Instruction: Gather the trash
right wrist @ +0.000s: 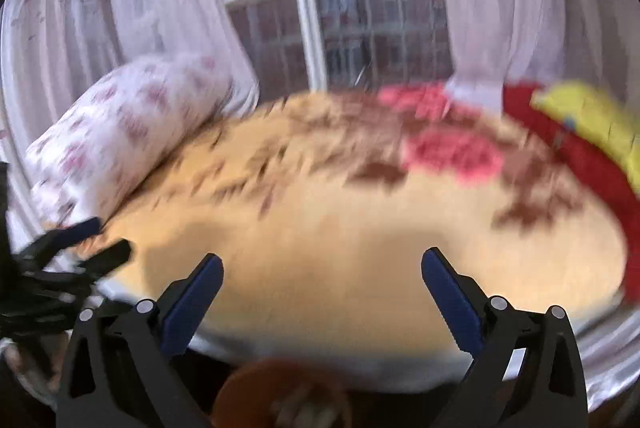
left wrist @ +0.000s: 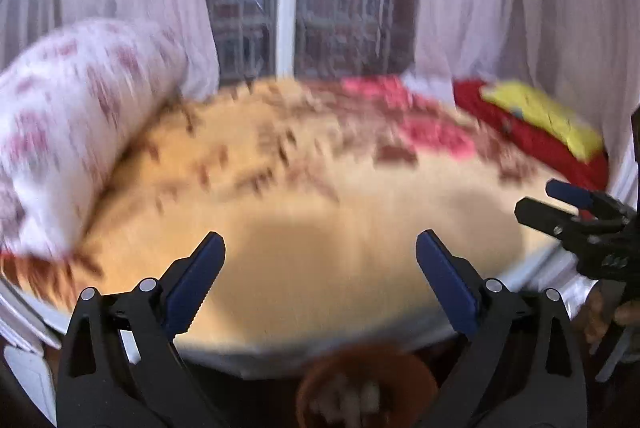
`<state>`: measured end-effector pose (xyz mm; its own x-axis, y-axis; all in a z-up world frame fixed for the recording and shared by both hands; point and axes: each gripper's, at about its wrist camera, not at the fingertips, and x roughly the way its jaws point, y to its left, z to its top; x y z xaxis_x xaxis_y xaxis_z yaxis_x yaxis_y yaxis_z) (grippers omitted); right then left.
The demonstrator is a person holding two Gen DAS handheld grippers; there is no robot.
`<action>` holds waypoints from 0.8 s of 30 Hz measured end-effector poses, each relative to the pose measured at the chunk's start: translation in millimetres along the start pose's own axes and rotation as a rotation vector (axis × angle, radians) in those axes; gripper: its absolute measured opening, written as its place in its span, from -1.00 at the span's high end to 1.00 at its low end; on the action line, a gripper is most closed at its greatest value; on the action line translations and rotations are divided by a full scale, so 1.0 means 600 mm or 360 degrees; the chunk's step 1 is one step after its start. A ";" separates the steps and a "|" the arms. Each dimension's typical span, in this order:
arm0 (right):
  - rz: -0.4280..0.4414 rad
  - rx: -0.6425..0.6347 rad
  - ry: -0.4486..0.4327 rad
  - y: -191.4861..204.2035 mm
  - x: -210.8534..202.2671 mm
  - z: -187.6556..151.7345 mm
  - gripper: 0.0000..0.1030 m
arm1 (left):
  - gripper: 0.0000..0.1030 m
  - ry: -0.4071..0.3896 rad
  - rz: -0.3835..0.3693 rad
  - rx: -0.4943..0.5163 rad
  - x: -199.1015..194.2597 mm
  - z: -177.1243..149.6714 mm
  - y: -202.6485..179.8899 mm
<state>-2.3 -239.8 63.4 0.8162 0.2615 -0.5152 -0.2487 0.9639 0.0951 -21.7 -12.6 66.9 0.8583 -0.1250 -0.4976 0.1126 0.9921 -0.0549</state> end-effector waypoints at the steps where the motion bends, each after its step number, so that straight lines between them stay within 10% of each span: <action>1: -0.0030 -0.0006 -0.0020 -0.001 0.008 0.013 -0.90 | -0.83 -0.0026 0.0011 -0.0007 0.008 0.015 0.002; 10: -0.0242 -0.0022 -0.0070 -0.012 0.128 0.070 -0.90 | -0.83 0.0029 0.0032 -0.0054 0.117 0.091 0.027; 24: -0.0211 -0.0030 0.0059 -0.007 0.214 0.054 -0.90 | -0.87 0.0223 0.0111 -0.0190 0.230 0.072 0.069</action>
<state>120.2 -208.4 24.4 0.8228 0.1292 -0.5534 -0.1497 0.9887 0.0082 122.9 10.6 33.5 0.7831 -0.0617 -0.6188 -0.0119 0.9934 -0.1142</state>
